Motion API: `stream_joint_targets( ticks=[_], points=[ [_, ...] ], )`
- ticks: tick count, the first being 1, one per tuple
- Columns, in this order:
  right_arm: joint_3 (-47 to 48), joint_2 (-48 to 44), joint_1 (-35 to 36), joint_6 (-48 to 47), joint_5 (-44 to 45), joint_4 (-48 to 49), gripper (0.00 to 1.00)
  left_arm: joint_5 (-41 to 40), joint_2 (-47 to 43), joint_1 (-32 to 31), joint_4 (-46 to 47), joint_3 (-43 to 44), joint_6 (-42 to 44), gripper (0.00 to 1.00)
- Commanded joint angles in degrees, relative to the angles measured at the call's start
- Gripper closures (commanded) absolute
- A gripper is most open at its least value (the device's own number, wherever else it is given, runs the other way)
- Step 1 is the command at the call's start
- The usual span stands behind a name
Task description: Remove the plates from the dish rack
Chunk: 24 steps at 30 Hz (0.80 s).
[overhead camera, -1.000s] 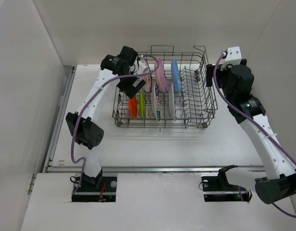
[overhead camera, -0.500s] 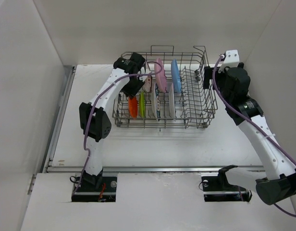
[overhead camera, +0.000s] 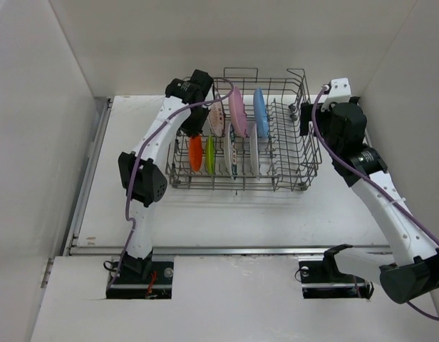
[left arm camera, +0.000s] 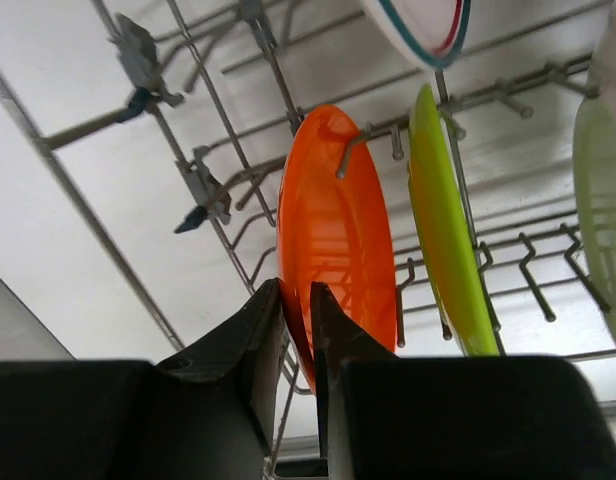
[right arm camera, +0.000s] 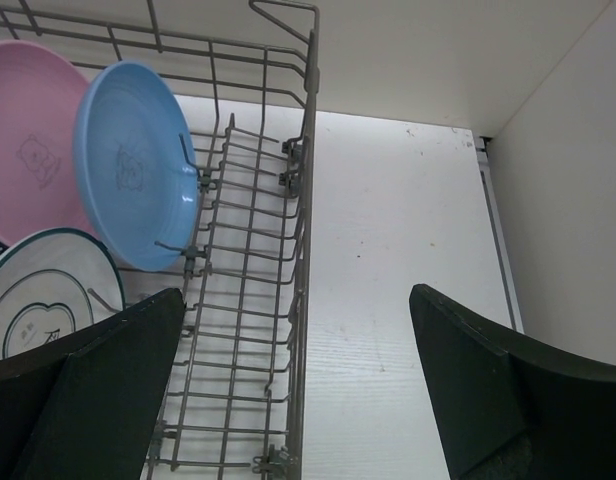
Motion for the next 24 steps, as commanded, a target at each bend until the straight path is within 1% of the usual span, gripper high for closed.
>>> stream_joint_targets(
  ticks=[1,2,6,8,10,12,13,15,16,19,20,22,23,24],
  points=[
    [2.7,-1.4,0.7,0.7,0.2,0.8,0.00,-0.7,-7.6,-0.6,-0.5,4.8,-1.2,1.00],
    [3.6,-1.4,1.2,0.7,0.2,0.7,0.00,-3.4,-8.5,-0.6,0.3,4.8,-1.2,1.00],
    [6.9,-1.4,1.2,0.7,-5.1,0.7,0.00,-10.0,-13.6,-0.6,3.6,3.5,-1.2,1.00],
    [8.2,-1.4,1.2,0.7,-10.2,0.7,0.00,-12.8,-15.9,-0.6,6.0,3.0,-1.2,1.00],
    [8.2,-1.4,1.8,0.7,-15.7,1.3,0.00,-16.3,-19.3,0.9,9.1,3.0,1.0,1.00],
    [8.2,-1.4,2.3,0.7,-18.7,1.8,0.00,-17.1,-22.2,3.6,11.2,3.0,1.7,1.00],
    [8.2,-0.9,2.3,0.7,-19.7,3.5,0.00,-16.6,-23.0,7.6,11.8,3.0,1.7,1.00],
    [8.7,0.0,2.9,0.7,-22.1,4.0,0.00,-13.0,-24.4,12.3,11.8,1.7,1.7,1.00],
    [8.7,0.0,2.9,0.7,-22.9,4.8,0.00,-7.7,-26.1,17.2,11.1,0.6,0.9,1.00],
    [11.7,3.0,2.9,0.7,-27.7,4.8,0.00,2.5,-30.1,25.7,11.1,-9.4,-0.4,1.00],
    [11.7,3.6,3.4,0.7,-28.8,4.8,0.00,9.3,-30.6,30.2,11.6,-15.4,-0.4,1.00],
    [13.6,4.6,3.4,2.0,-32.5,3.7,0.00,14.1,-30.6,33.5,12.4,-20.9,1.8,1.00],
    [13.6,5.3,3.4,3.3,-32.5,3.7,0.00,17.1,-30.6,35.8,12.9,-23.3,2.6,1.00],
    [13.6,5.3,3.4,4.3,-32.5,3.8,0.00,17.9,-30.6,36.8,14.4,-27.8,3.5,1.00]
  ],
)
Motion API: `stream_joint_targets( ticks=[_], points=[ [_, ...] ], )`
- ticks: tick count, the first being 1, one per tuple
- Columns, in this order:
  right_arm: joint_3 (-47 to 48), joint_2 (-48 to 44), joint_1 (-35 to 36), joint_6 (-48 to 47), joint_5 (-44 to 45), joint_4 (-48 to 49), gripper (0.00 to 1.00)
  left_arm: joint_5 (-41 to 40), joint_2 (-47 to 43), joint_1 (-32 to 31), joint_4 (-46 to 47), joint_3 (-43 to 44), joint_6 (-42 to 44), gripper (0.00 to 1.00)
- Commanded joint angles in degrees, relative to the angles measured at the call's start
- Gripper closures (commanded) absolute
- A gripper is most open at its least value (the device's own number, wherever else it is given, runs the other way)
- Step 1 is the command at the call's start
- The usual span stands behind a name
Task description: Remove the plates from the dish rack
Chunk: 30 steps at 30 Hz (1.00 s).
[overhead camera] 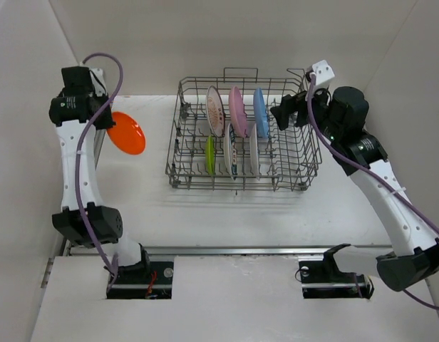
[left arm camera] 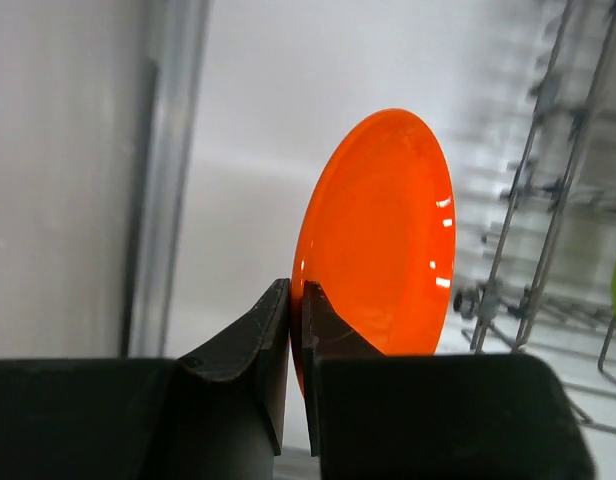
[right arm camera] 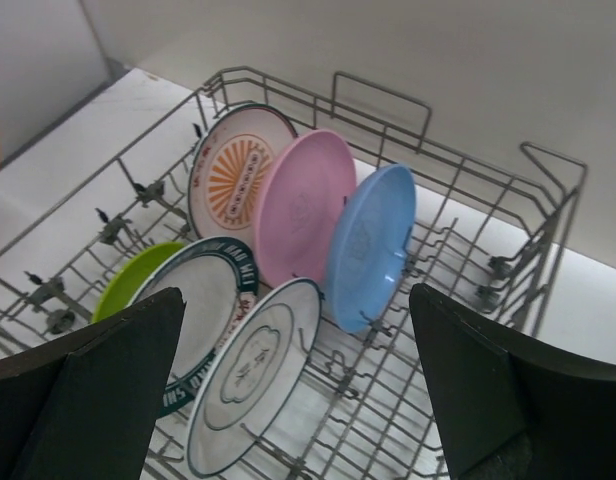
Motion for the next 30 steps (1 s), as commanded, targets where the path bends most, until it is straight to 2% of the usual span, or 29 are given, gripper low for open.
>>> stream_joint_targets(
  ticks=[1,4,6,10,16,24,27,30],
  points=[
    [1.9,0.4,0.6,4.5,-5.4,3.7,0.00,12.4,1.9,2.9,2.4,-9.5,2.9,1.00],
    [-0.3,1.0,0.0,7.5,-10.1,8.8,0.00,14.7,4.4,6.6,5.3,-13.3,3.8,1.00],
    [-0.3,2.4,0.0,8.1,-11.7,8.8,0.00,20.3,7.9,10.5,5.3,-13.4,3.8,1.00],
    [0.2,3.7,0.0,9.5,-10.5,7.5,0.00,26.4,15.7,13.5,1.0,-10.7,6.3,1.00],
    [-3.0,5.6,0.0,10.1,-9.2,4.7,0.00,25.3,22.3,14.3,6.3,-13.8,6.9,1.00],
    [-6.9,8.7,1.9,12.1,-7.1,0.0,0.00,22.8,26.8,14.3,7.7,-13.8,5.8,0.98],
    [-9.0,9.3,1.9,13.6,-7.1,1.6,0.00,22.8,26.8,14.3,8.3,-14.3,5.8,0.91],
    [-9.5,11.0,1.9,13.6,-7.9,2.4,0.05,23.4,26.8,14.3,8.3,-14.3,5.8,0.83]
  ],
)
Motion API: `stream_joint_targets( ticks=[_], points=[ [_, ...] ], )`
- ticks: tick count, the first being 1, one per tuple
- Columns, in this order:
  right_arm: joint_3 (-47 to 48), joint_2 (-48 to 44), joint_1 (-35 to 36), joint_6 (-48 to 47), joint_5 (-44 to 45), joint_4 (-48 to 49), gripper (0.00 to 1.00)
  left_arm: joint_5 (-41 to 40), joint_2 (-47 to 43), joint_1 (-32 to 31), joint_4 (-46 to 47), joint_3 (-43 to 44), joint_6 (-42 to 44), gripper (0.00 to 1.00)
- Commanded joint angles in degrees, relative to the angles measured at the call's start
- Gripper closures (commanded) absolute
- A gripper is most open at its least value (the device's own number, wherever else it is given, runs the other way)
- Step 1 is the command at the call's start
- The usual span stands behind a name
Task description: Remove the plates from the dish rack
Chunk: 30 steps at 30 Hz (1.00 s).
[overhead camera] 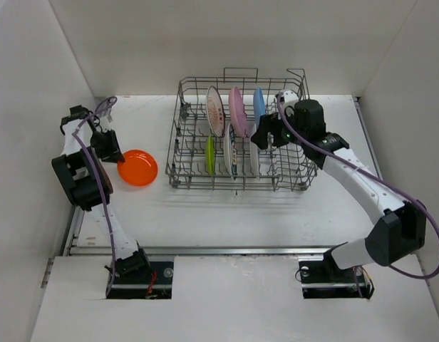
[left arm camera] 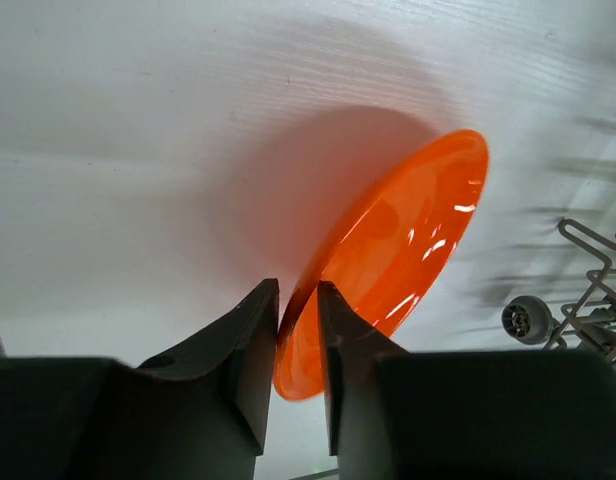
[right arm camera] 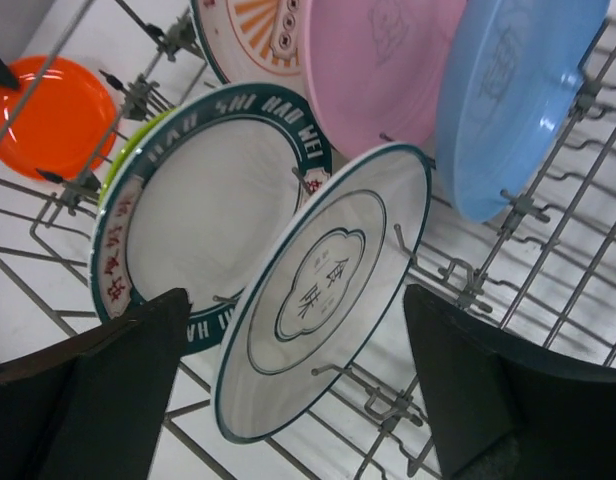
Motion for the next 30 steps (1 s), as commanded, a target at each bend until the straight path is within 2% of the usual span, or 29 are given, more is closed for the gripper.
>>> stream_joint_targets(
  ticks=[1,3,5,8,11,12,15,16,17,21,23,30],
  points=[
    [0.4,1.2,0.3,1.5,-1.2,1.7,0.11,1.6,-0.8,0.1,-0.2,-0.5,0.2,0.80],
    [1.0,2.9,0.3,1.5,-2.9,1.7,0.21,1.6,-2.6,0.1,-0.7,-0.5,0.2,0.69],
    [2.2,4.1,0.3,3.0,-4.2,1.1,0.38,1.6,-3.9,0.1,-0.7,-1.2,0.2,0.64],
    [2.2,5.8,0.3,4.2,-5.5,0.4,0.40,1.6,-7.2,0.1,-1.8,-2.3,0.7,0.56],
    [2.2,7.1,0.8,4.7,-7.3,-0.2,0.51,1.6,-11.6,0.1,-2.3,-3.6,1.3,0.48],
    [2.2,7.1,0.8,4.7,-7.3,-0.2,0.61,1.6,-12.8,0.1,-2.8,-4.4,1.3,0.45],
    [3.7,7.1,0.8,4.7,-5.9,-1.6,0.83,0.9,-17.2,0.1,-4.1,-5.0,1.3,0.44],
    [5.5,6.4,0.8,4.7,-5.2,-1.6,0.95,0.9,-18.3,0.1,-5.1,-5.0,2.0,0.44],
    [6.6,5.9,0.8,4.7,-4.6,-2.4,1.00,0.9,-20.4,0.1,-5.7,-5.0,2.0,0.42],
    [12.0,2.0,0.8,4.1,1.7,-4.5,1.00,0.9,-25.8,0.1,-8.2,-5.6,2.6,0.40],
    [13.7,-1.2,1.3,2.9,6.2,-3.9,1.00,0.9,-27.7,0.1,-8.7,-7.0,3.7,0.35],
    [22.0,-5.5,5.6,-3.7,13.2,-4.4,1.00,1.4,-31.1,-2.1,-14.7,-4.2,3.7,0.35]
  ],
)
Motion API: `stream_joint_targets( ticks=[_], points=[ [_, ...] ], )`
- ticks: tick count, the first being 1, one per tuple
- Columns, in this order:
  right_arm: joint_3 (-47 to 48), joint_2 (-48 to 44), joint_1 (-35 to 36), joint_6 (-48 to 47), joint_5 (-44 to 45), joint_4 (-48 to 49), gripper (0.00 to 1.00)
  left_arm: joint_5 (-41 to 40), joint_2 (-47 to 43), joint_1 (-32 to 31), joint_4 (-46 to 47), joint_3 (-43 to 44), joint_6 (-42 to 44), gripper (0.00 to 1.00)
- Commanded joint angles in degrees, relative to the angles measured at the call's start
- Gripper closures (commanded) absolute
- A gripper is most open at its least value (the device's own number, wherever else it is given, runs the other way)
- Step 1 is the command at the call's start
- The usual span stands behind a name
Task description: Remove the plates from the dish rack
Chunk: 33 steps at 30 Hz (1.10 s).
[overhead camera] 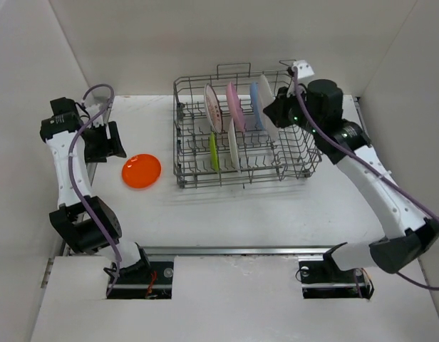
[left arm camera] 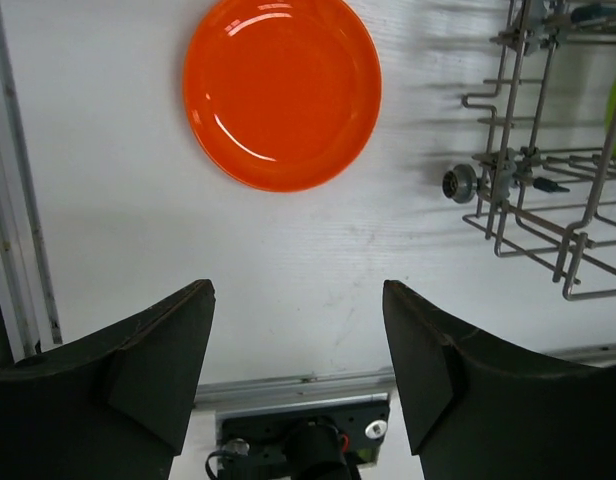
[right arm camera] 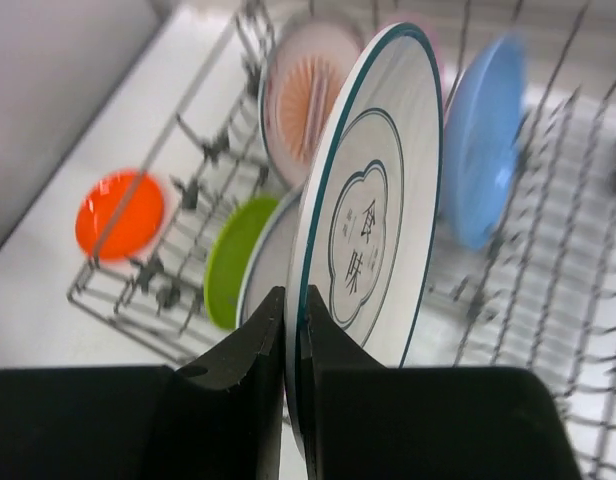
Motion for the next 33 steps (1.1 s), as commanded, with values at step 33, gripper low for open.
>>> stream_joint_targets(
  ticks=[33],
  points=[
    [-12.7,21.1,52.4,10.4,40.7,-17.4,0.95,-10.8,31.1,-34.5,-18.0,25.5,-1.3,0.48]
  ],
)
